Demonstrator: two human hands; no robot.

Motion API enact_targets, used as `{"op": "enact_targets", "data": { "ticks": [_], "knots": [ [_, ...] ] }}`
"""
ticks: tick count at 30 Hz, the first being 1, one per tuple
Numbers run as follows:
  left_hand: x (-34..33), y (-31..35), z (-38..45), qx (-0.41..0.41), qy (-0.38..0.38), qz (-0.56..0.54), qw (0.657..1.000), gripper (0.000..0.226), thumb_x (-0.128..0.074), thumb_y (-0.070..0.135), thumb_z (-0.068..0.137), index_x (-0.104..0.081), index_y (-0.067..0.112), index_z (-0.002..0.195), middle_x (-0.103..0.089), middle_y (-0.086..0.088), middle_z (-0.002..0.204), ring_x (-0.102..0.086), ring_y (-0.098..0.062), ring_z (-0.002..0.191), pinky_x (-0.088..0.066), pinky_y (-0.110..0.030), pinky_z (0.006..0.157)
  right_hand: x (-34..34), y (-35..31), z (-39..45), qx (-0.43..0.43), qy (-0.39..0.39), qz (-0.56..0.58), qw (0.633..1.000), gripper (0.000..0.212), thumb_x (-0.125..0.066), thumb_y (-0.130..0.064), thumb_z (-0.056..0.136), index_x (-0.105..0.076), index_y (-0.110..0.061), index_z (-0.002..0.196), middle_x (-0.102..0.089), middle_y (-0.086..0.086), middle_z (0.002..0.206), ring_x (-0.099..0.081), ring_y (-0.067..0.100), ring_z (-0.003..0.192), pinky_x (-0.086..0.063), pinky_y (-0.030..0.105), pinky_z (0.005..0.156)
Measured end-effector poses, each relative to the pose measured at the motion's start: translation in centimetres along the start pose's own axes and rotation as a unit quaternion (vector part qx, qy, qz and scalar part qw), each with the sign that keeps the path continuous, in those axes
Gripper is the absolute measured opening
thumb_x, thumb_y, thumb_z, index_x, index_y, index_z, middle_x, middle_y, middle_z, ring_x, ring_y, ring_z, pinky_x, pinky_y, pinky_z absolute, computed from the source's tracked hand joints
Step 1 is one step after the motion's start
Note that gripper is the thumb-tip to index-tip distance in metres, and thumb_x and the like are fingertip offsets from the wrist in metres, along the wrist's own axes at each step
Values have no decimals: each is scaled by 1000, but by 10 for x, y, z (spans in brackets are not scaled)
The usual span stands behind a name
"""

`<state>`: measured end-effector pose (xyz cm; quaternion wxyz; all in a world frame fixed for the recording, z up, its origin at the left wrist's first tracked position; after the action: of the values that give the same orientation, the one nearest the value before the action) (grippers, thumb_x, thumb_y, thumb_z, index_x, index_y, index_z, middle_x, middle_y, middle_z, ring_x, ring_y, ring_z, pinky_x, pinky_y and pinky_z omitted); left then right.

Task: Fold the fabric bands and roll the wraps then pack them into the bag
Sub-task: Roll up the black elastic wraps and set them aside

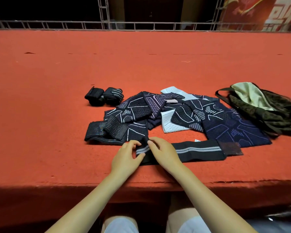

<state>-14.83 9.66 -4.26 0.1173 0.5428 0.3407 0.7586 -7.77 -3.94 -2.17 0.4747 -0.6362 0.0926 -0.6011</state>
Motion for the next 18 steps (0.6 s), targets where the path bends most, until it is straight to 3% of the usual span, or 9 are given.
{"op": "enact_targets", "data": {
  "ticks": [4,8,11,14,18],
  "knots": [
    [-5,5,5,-14,-37,37,999,36,-66,40,79,-52,38,112,-51,7,110,-56,-15,99,-48,-33,81,11,17,-1,-35,19,-27,999,39,-58,-33,89,-54,-24,126,-59,-12,82,-52,8,79,-38,26,73],
    [-3,4,14,-5,-78,28,997,46,-68,40,77,-49,38,119,-52,6,105,-57,-13,97,-47,-30,81,6,25,-7,-57,38,12,998,41,-61,-30,85,-53,-27,125,-60,-11,79,-51,5,72,-43,27,73],
    [-4,4,14,-4,-64,9,998,46,-64,40,79,-49,36,123,-56,13,91,-58,-12,88,-48,-30,76,3,27,-10,-53,69,26,996,35,-62,-24,83,-59,-28,117,-59,-11,74,-48,0,63,-41,24,68],
    [-5,4,10,-5,-32,8,999,40,-59,37,85,-49,36,124,-56,16,83,-59,-13,84,-44,-29,67,0,28,-11,-29,73,16,997,34,-63,-25,83,-59,-29,116,-57,-12,74,-48,0,68,-39,22,69],
    [-5,-2,7,-6,-15,-25,1000,41,-63,32,83,-50,39,121,-55,14,76,-52,-11,65,-42,-30,61,-3,29,-12,27,94,-27,995,36,-66,-24,82,-60,-25,117,-53,-13,86,-48,9,90,-41,24,77]
  ]
}}
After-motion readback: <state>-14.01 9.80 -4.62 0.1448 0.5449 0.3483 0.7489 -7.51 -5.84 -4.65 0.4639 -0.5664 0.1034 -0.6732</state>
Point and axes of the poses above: each hand's wrist, its own z-axis towards the middle knuckle, its own x-axis out of the back of the hand, y = z × x, the point moved 3 cm from there along z, towards the middle knuckle
